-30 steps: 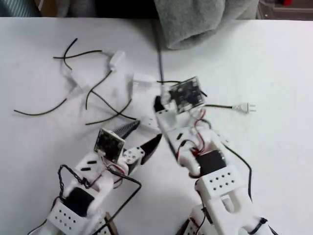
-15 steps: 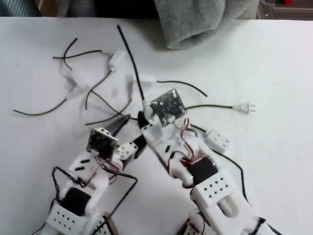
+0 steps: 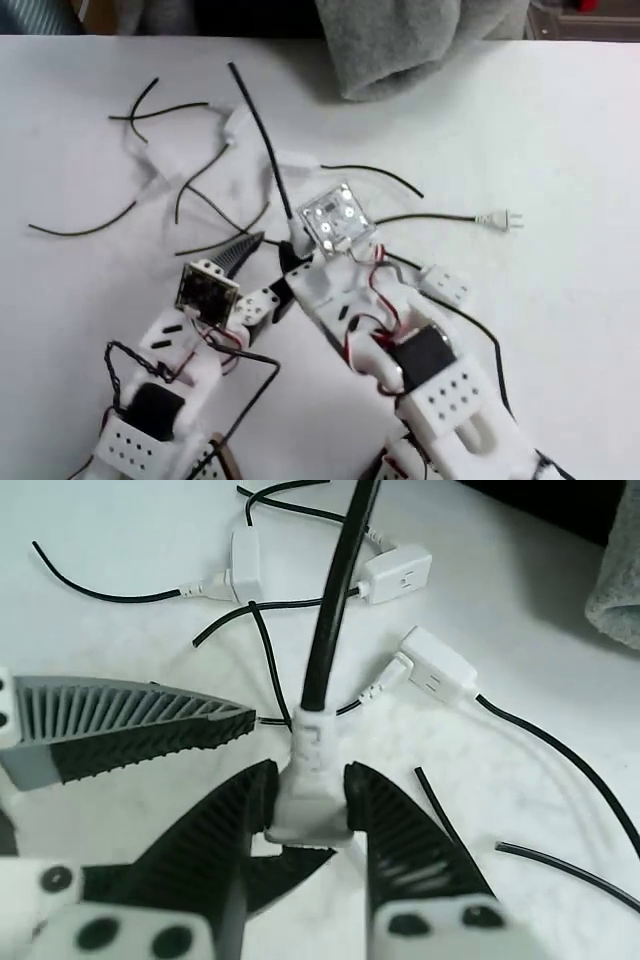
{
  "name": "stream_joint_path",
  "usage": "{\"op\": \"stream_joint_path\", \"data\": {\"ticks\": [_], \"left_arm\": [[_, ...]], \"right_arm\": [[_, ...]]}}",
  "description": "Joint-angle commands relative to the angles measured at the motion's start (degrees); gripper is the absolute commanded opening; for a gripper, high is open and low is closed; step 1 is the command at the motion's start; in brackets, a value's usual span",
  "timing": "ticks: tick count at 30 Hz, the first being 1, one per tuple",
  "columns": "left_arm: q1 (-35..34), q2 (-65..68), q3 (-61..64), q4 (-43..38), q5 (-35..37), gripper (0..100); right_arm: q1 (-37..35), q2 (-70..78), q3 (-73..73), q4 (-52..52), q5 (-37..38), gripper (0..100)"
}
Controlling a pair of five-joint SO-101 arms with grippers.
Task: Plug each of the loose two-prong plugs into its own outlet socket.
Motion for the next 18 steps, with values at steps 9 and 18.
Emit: {"op": "stream_joint_path", "data": {"ticks": [9, 18], "left_arm": [[-1.7, -1.2, -0.2, -1.1, -0.6, 24], [-3.1, -1.2, -0.2, 0.4, -0.6, 24]], "right_arm": [[-1.3, -15.8, -1.3, 8.0, 4.4, 1.9], [0.6, -8.5, -1.5, 2.2, 4.4, 1.9]]}}
